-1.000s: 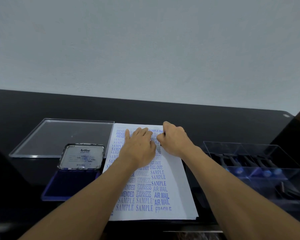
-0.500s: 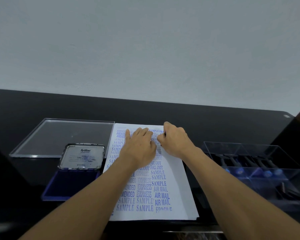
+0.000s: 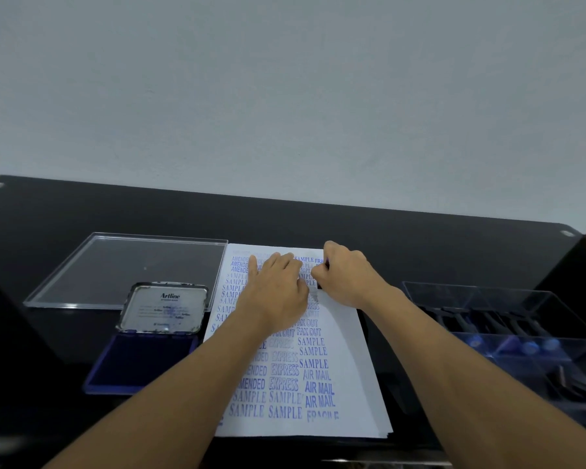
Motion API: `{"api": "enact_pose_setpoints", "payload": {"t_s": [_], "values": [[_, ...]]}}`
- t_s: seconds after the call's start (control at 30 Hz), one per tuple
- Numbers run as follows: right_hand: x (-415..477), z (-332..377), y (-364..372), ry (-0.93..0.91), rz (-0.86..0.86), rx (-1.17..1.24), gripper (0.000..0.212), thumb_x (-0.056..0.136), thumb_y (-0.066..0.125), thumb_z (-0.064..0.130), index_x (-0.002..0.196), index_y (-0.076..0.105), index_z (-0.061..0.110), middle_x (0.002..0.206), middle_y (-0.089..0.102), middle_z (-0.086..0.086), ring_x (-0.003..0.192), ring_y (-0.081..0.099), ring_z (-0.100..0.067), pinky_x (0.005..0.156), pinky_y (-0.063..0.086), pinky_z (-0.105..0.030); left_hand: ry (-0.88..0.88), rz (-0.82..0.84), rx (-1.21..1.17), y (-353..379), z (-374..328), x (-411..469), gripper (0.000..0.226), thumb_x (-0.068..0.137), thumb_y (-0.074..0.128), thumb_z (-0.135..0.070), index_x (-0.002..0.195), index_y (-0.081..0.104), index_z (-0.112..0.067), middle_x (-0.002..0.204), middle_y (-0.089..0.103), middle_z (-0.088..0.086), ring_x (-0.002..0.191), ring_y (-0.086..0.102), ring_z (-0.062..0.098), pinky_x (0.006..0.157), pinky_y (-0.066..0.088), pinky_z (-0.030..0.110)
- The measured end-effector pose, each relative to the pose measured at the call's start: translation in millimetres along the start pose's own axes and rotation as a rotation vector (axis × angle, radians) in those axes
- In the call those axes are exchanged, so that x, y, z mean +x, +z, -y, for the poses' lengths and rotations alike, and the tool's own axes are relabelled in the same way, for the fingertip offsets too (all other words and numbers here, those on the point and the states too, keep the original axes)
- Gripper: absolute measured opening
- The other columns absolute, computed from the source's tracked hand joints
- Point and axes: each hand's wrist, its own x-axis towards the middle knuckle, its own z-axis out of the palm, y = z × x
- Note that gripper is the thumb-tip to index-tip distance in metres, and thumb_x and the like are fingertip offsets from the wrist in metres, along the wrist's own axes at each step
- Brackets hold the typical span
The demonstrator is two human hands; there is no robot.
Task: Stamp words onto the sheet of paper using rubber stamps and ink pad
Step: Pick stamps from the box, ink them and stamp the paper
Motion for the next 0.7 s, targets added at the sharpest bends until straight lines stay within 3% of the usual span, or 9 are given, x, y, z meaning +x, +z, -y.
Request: {"api": "enact_pose_setpoints", "payload": {"t_s": [0.13,0.53,0.7], "values": [[2,2,-10,0.004,0.051,-0.056,0.025,0.097,0.051,0.027,0.078,0.037,0.019,0.076,0.051,0.0,0.06,0.04,-0.014,0.052,0.034,-0.027,-0.004,-0.002,-0.008,-2,-1,0,0.045,0.104,0.029,-0.032,0.146,0.037,-0.017,0.154,0.034,-0.002,0.145,0.024,0.016,0.121,0.0,0.054],[-2,-6,-49,0.011,-0.095,0.107,0.021,0.094,0.052,0.026,0.086,0.051,0.006,0.082,0.058,-0.004,0.069,0.047,-0.016,0.058,0.037,-0.029,-0.079,0.057,-0.092,-12,-4,5,0.048,0.102,0.035,-0.028,0.149,0.036,-0.019,0.158,0.031,-0.002,0.147,0.021,0.016,0.121,-0.006,0.053],[-5,-9,-56,-0.021,-0.091,0.13,0.014,0.093,0.057,0.023,0.089,0.062,0.012,0.086,0.067,-0.001,0.081,0.06,-0.017,0.063,0.044,-0.026,-0.13,-0.035,-0.262,-20,-7,2,0.045,0.103,0.04,-0.025,0.147,0.04,-0.021,0.158,0.033,-0.003,0.147,0.024,0.016,0.122,-0.006,0.048]]}}
